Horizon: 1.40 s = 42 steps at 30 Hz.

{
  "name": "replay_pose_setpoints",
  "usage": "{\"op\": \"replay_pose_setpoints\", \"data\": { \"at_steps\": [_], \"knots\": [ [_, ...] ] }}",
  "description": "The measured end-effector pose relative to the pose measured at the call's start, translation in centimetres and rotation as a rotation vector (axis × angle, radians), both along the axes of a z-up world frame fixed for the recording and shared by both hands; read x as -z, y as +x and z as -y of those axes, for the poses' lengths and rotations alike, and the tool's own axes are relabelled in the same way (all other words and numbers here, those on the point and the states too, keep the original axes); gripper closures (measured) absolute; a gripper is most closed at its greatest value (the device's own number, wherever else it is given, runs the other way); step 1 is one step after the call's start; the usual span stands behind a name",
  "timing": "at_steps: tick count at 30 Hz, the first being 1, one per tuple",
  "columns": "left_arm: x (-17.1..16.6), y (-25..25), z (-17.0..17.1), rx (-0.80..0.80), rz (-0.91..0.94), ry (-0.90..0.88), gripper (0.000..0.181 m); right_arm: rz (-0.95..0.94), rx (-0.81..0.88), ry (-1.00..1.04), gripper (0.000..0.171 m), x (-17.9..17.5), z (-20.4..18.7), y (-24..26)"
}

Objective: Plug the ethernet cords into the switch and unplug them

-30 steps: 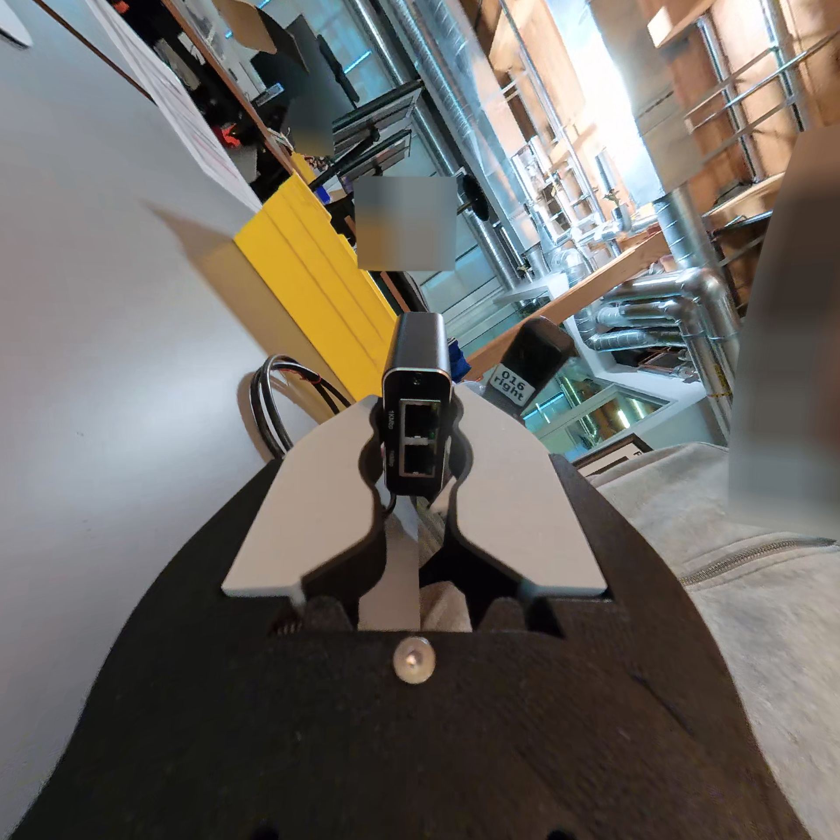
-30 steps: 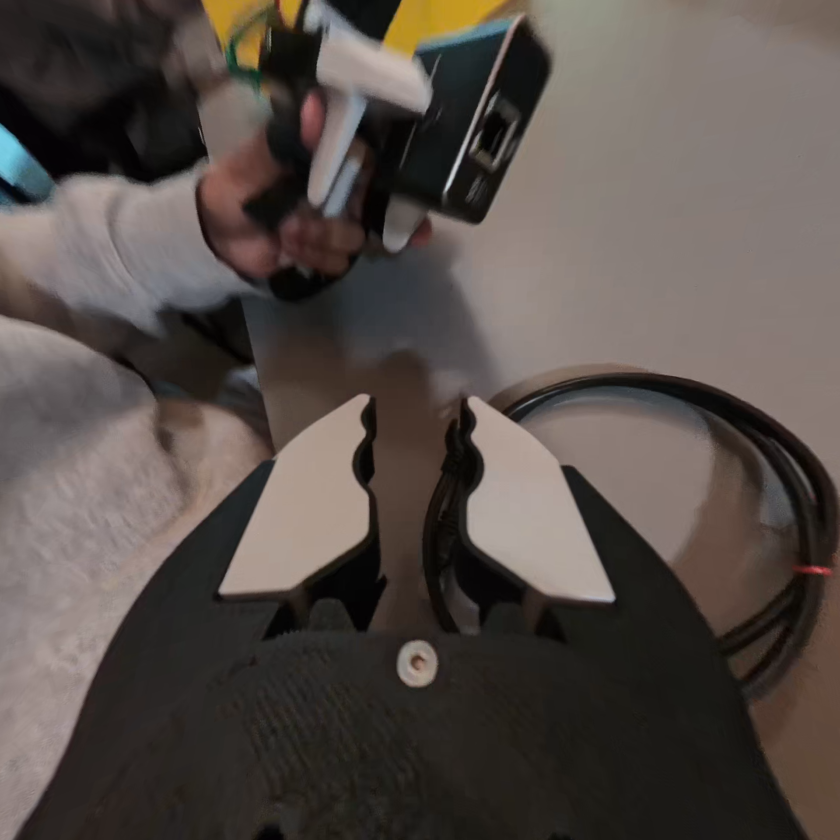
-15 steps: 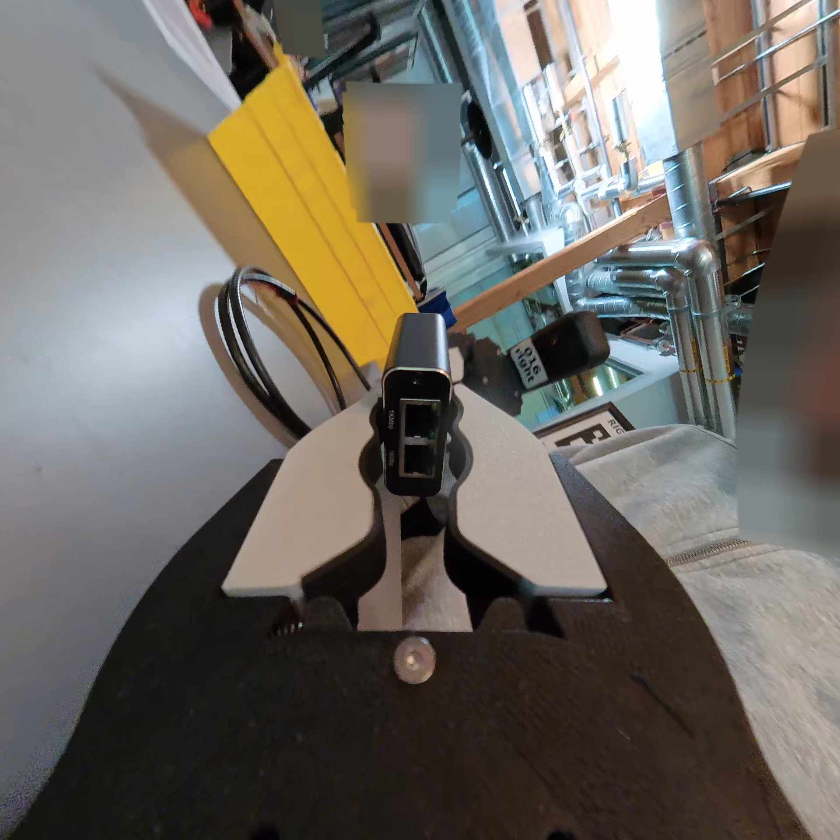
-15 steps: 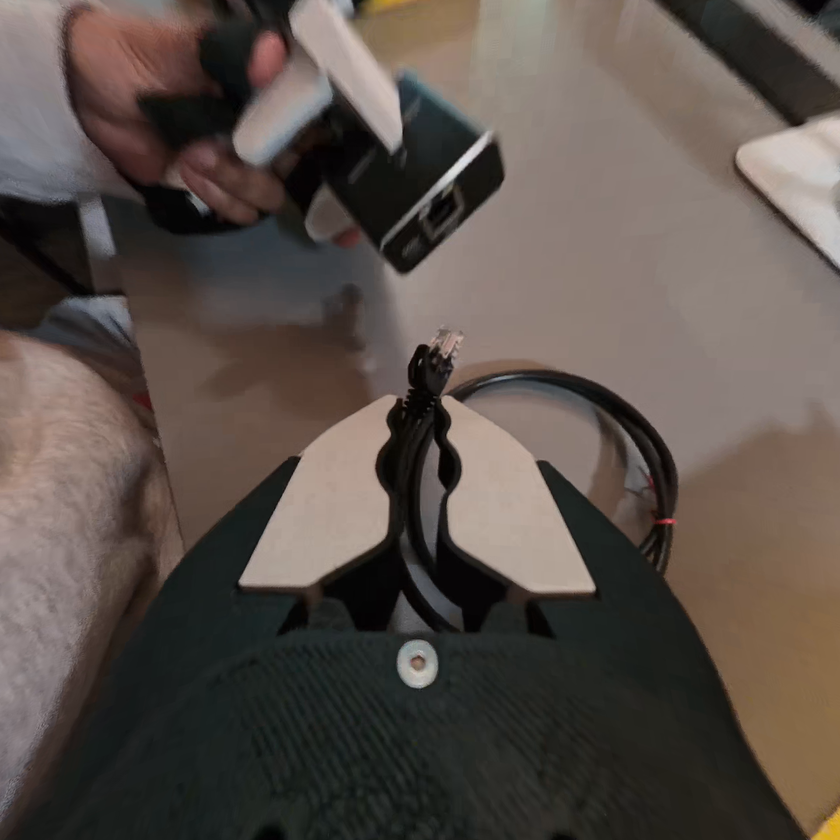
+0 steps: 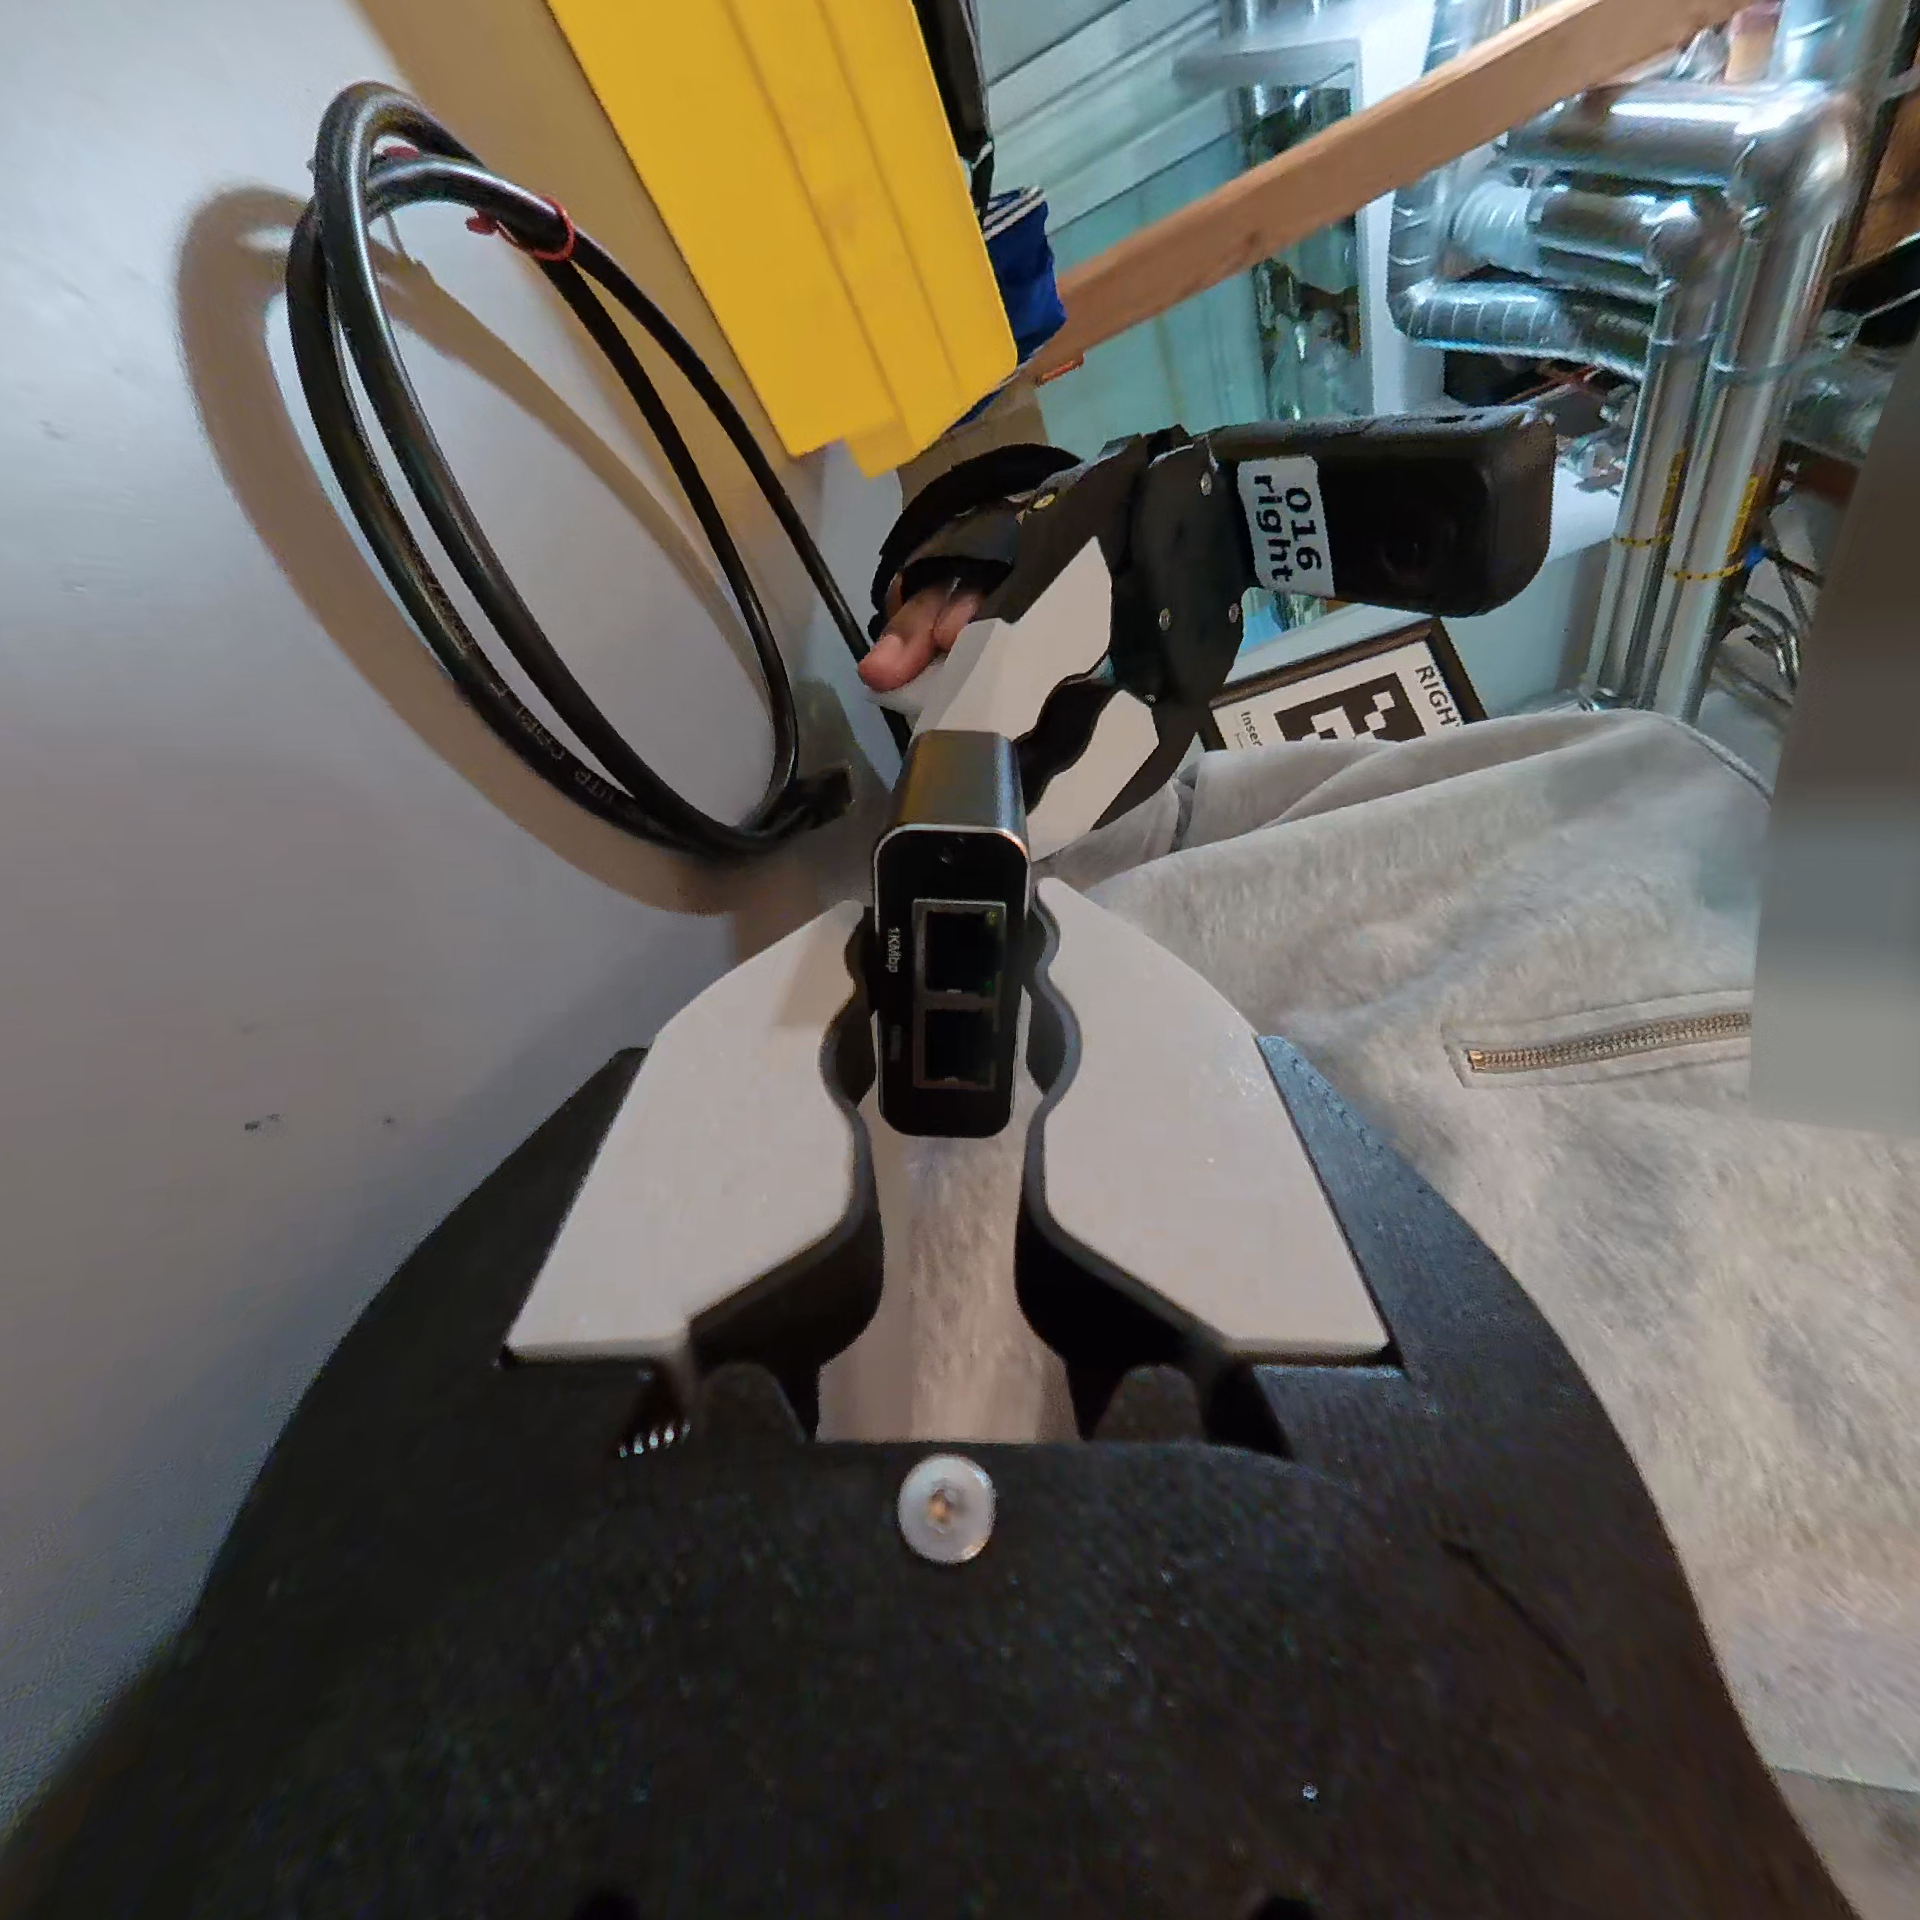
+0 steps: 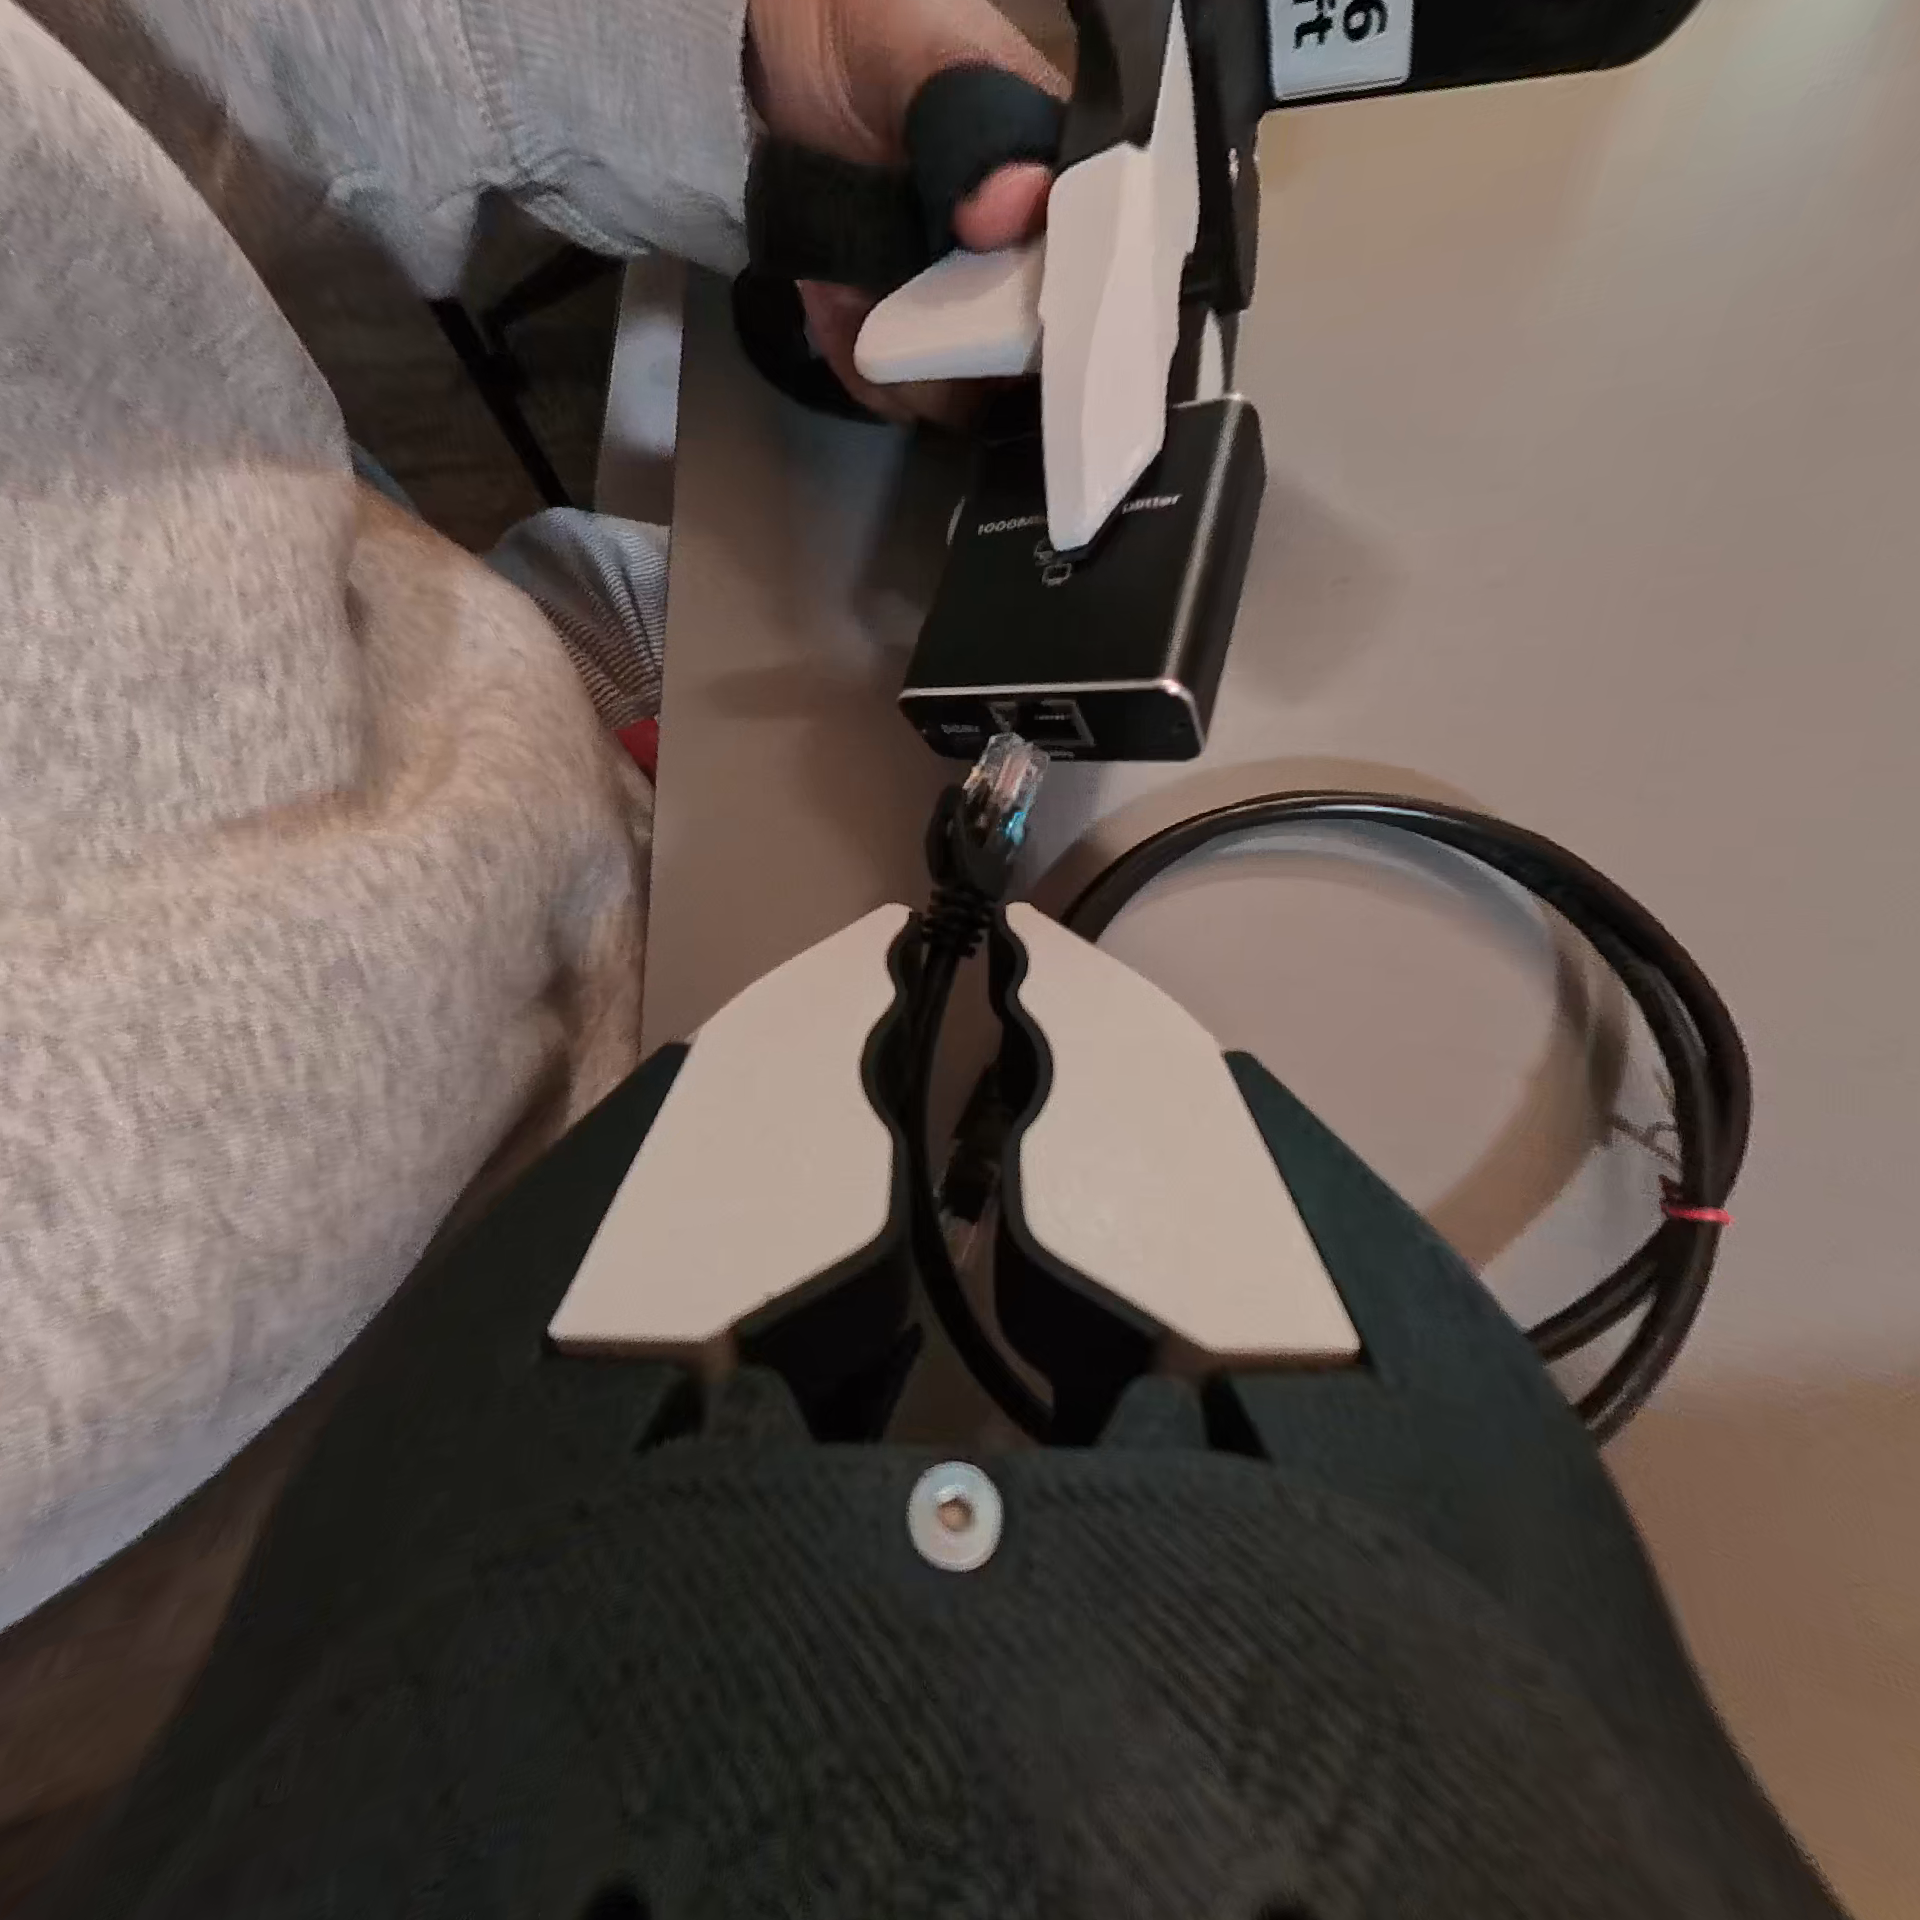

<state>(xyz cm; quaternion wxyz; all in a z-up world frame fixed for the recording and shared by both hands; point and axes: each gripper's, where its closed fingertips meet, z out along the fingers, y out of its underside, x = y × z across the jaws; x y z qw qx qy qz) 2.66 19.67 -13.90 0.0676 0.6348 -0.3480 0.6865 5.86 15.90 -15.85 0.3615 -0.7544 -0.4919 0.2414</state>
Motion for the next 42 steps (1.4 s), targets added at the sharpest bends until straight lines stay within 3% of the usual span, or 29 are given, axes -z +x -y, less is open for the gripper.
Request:
{"op": "replay_pose_setpoints", "data": {
  "at_steps": [1, 14, 20, 30, 42],
  "knots": [
    [0.1, -0.1, 0.1, 0.009, -0.003, 0.003, 0.156, -0.003, -0.003, -0.004, 0.159, 0.0, 0.0, 0.0],
    [0.8, -0.1, 0.6, 0.03, -0.039, 0.075, 0.157, -0.071, -0.001, -0.078, 0.16, -0.2, 0.2, -0.1],
    [0.0, -0.1, 0.5, 0.017, 0.015, 0.055, 0.156, -0.226, 0.024, -0.155, 0.16, -1.6, -0.1, 0.0],
    [-1.3, 0.1, 0.5, 0.013, 0.093, 0.009, 0.157, -0.277, -0.037, -0.169, 0.161, -2.3, 0.8, -0.9],
    [-1.7, 0.3, -0.6, -0.058, 0.137, -0.026, 0.157, -0.338, 0.086, -0.118, 0.16, -3.3, -1.2, 0.3]
  ]
}}
